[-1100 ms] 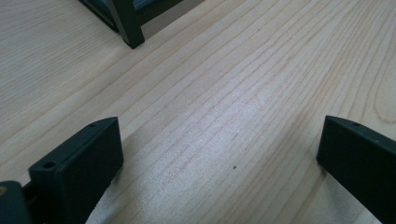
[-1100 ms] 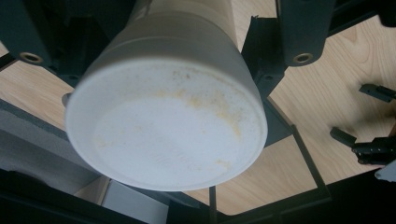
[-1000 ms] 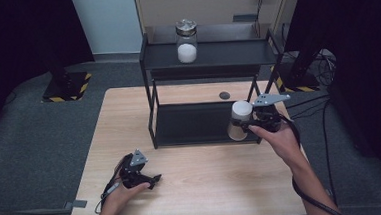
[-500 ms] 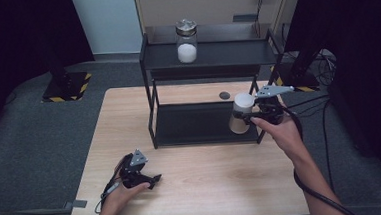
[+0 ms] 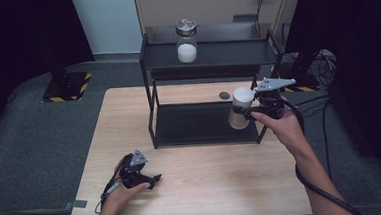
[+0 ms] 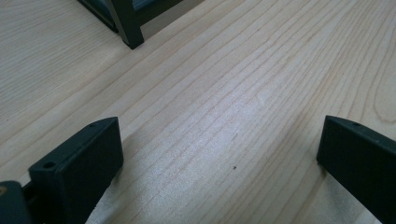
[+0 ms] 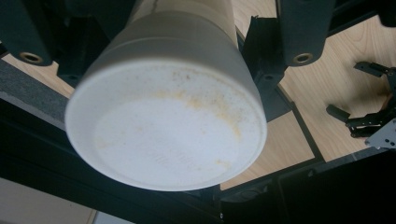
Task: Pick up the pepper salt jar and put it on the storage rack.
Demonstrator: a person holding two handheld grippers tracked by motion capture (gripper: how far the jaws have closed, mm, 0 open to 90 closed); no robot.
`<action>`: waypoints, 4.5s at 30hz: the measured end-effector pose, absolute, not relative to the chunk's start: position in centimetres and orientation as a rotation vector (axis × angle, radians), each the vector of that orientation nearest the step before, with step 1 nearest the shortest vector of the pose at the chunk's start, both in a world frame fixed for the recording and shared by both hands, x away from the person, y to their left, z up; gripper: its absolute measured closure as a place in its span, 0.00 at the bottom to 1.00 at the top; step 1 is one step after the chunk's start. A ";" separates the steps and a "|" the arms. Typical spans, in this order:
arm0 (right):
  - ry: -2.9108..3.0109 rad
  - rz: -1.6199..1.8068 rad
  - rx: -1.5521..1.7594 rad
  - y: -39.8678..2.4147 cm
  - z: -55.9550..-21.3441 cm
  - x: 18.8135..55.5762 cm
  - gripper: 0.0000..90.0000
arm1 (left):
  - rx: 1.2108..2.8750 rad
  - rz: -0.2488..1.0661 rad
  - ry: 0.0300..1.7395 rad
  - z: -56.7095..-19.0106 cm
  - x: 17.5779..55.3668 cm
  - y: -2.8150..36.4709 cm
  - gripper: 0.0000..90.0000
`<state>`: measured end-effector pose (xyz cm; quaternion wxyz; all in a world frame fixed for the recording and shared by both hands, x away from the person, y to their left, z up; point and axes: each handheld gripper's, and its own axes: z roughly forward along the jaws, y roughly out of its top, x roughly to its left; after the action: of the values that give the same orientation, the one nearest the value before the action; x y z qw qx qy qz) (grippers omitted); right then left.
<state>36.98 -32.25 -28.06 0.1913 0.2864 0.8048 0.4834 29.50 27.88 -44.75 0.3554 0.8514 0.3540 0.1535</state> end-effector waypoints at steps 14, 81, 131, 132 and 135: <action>2.268 1.374 0.806 -32.5 -26.6 37.1 0.39 | 2.200 0.397 0.915 -44.8 29.5 27.9 0.00; 2.257 1.453 0.770 -35.4 -14.3 38.7 0.39 | 2.206 0.389 0.896 -44.8 30.0 27.9 0.00; 2.157 1.426 0.838 -31.7 -9.8 45.7 0.39 | 2.212 0.385 0.884 -44.7 30.3 27.9 0.00; 2.159 1.425 0.840 -31.6 -9.8 45.8 0.39 | 2.213 0.385 0.883 -44.7 30.3 27.9 0.00; 2.165 1.419 0.841 -31.3 -10.1 46.3 0.39 | 2.216 0.384 0.880 -44.7 30.3 27.9 0.00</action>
<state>46.26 -31.29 -10.05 0.2085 0.3021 0.7779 0.5101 30.33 27.89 -44.69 0.3554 0.8577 0.3405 0.1488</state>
